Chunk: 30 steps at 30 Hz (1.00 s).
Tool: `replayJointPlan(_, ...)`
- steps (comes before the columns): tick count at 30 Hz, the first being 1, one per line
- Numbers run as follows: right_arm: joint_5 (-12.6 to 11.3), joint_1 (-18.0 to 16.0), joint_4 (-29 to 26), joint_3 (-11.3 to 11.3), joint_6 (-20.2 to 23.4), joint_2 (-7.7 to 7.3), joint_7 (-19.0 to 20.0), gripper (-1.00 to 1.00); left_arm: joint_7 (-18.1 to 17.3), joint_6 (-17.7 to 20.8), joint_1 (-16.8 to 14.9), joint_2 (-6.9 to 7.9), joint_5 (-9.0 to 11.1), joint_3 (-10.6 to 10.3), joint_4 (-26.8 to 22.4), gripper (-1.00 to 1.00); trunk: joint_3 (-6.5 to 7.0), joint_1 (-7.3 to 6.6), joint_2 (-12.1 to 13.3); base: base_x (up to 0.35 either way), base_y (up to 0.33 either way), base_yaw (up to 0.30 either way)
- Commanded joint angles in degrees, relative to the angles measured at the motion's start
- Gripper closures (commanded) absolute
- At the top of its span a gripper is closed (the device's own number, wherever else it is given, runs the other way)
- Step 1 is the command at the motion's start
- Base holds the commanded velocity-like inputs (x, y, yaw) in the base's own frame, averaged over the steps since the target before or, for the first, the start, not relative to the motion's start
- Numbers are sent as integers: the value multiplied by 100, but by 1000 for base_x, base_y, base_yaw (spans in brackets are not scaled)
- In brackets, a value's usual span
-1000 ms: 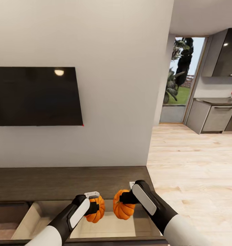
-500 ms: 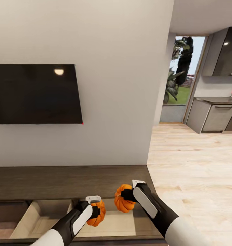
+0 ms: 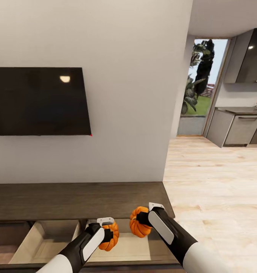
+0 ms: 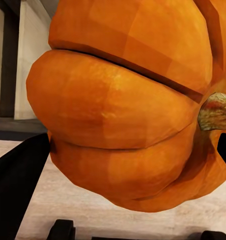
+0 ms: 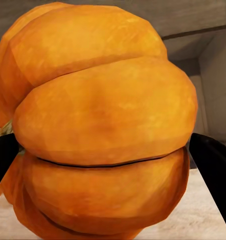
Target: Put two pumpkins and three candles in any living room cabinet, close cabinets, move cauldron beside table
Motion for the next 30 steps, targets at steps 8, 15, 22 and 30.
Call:
replayJointPlan(8,-45,-7,329,20,-257,35,31,100,60,5,-6,3,43,-29,-9,100,-151,177,-327,0,0,0)
replayJointPlan(15,-34,-7,652,26,-437,38,80,100,60,5,-6,3,42,-29,-9,100,-276,330,-608,0,0,0)
replayJointPlan(22,-31,-7,955,29,-876,31,256,100,60,5,-6,3,60,-34,-9,100,-402,484,-889,0,0,0)
replayJointPlan(30,59,-7,2325,199,-1852,45,711,100,91,-92,-6,3,53,-37,-9,100,-546,660,-1209,0,0,0)
